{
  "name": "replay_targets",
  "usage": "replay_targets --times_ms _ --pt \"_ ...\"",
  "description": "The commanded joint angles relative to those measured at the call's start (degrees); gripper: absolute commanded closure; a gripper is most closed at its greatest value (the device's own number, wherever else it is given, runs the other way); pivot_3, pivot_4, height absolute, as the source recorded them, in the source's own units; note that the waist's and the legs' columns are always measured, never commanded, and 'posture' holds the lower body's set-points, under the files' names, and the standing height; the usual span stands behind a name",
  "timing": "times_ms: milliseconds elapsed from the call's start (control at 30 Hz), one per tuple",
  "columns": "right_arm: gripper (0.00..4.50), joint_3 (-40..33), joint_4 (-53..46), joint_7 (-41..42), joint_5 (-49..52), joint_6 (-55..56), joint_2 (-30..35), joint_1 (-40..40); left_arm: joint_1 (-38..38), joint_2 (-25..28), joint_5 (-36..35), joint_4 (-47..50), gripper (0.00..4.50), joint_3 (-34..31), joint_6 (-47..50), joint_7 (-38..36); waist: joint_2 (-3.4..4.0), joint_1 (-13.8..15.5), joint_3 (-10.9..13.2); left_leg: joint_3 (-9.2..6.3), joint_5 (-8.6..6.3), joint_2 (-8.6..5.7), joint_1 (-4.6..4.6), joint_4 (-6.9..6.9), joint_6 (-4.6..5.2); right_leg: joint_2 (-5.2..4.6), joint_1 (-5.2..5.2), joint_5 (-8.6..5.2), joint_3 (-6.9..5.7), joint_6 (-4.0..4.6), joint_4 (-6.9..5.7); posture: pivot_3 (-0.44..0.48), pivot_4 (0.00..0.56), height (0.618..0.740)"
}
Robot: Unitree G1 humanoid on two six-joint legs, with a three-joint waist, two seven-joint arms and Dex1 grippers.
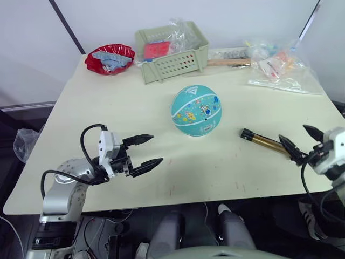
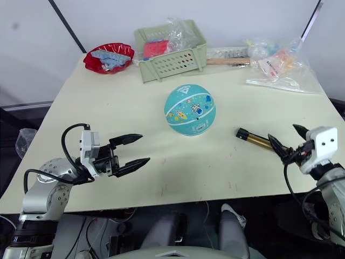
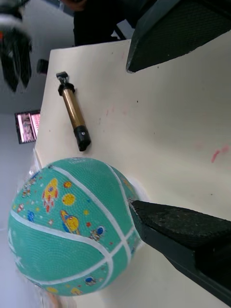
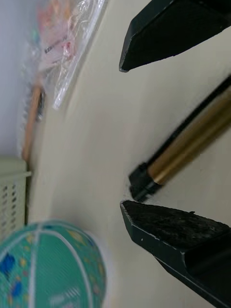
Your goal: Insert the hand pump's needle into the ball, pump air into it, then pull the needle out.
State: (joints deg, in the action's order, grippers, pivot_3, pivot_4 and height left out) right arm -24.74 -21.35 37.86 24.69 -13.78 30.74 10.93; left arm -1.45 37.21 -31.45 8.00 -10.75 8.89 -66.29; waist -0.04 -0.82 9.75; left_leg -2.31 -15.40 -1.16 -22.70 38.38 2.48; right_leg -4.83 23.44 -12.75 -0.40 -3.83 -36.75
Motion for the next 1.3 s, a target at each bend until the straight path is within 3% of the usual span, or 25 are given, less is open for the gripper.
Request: replay_targets --times_ms 33,233,433,633,900,1300 --pt "0.03 -0.1 1.1 4.5 -0.6 4.8 1.1 3.3 2.8 -0.4 1.0 -0.1 0.00 -2.0 -2.9 1.2 0.00 0.0 0.0 -0.12 0.00 0.01 0.07 0.00 -0.01 0.01 -0.11 -0.01 -0.11 0.02 0.01 0.000 0.150 0.740" --pt "0.03 -1.5 9.1 11.7 0.1 13.8 0.9 7.3 8.4 -1.0 2.6 -1.7 0.00 -3.4 -5.6 3.4 0.01 0.3 0.0 -1.34 0.00 0.01 0.04 -0.04 -0.06 0.03 -0.57 -0.52 -1.26 0.71 0.00 0.000 0.150 0.740" --pt "0.03 -2.0 17.4 18.3 0.8 19.3 2.6 9.3 14.1 -2.3 4.0 -1.9 0.00 -4.6 -5.9 7.4 0.24 0.5 -0.1 -2.87 -0.05 0.08 -0.01 -0.12 -0.39 0.79 -0.96 -1.22 -1.11 1.26 -0.07 0.000 0.150 0.740" --pt "0.03 -0.1 25.0 24.7 1.7 23.0 2.7 9.8 20.2 -4.1 5.6 -1.7 0.00 -4.3 -7.0 10.1 0.55 0.7 -0.3 -3.72 -0.06 0.07 0.08 -0.37 -0.44 0.88 -1.26 -1.71 -1.25 1.63 -0.13 0.000 0.150 0.740" --pt "0.03 0.1 24.3 24.7 2.2 24.3 0.9 12.8 22.2 -5.4 8.7 -2.1 0.00 -2.9 -8.8 12.6 0.70 1.4 -0.4 -4.28 -0.08 -0.12 0.64 -0.65 -0.52 0.83 -1.87 -2.03 -1.39 1.68 -0.15 0.000 0.150 0.740" --pt "0.03 1.3 22.8 21.1 1.2 24.4 -0.7 14.3 21.5 -6.1 12.5 -4.2 0.00 -1.5 -12.6 14.1 0.71 1.5 -0.4 -4.21 -0.01 -0.26 0.88 -1.03 -1.34 0.85 -1.89 -2.18 -1.10 1.44 -0.15 0.000 0.150 0.740"
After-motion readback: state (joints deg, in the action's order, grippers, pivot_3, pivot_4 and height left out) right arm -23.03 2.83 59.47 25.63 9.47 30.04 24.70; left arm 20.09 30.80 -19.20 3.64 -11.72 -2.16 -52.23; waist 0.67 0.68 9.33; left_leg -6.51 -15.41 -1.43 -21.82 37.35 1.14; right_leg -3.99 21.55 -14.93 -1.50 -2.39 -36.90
